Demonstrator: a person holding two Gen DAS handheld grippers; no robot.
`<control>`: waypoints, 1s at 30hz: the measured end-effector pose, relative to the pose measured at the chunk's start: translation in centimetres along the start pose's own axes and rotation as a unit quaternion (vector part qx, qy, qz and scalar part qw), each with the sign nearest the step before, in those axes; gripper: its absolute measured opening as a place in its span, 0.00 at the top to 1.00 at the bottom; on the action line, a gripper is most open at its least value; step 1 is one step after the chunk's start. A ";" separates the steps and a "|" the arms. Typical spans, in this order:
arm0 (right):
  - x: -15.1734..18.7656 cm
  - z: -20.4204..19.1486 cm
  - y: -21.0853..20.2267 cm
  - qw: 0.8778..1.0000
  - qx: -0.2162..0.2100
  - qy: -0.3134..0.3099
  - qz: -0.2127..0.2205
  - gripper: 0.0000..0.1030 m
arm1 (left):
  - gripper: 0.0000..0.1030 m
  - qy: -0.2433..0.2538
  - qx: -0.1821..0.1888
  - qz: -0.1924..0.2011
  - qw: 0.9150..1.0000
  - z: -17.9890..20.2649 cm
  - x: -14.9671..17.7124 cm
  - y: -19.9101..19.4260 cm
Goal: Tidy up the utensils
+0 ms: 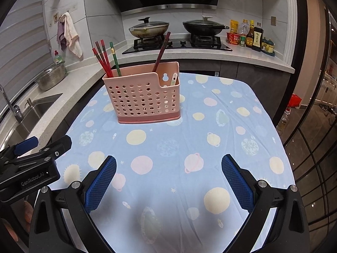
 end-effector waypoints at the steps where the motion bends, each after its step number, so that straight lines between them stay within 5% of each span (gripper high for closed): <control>1: 0.0 0.0 0.0 1.000 0.000 0.000 0.000 0.06 | 0.07 0.000 0.000 0.000 1.000 0.0 0.1 0.0; 30: 0.6 1.1 0.7 1.000 0.010 0.007 -0.008 0.06 | 0.07 -0.008 -0.037 -0.013 0.999 -1.8 0.9 1.0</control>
Point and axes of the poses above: each gripper's, at about its wrist camera, not at the fingertips, and y roughly the way its jaws point, z to its right, x to its underside, the point moved 10 cm from there along y, roughly the way its jaws point, and after that the axes turned 6 degrees about z, right-handed, at the moved point
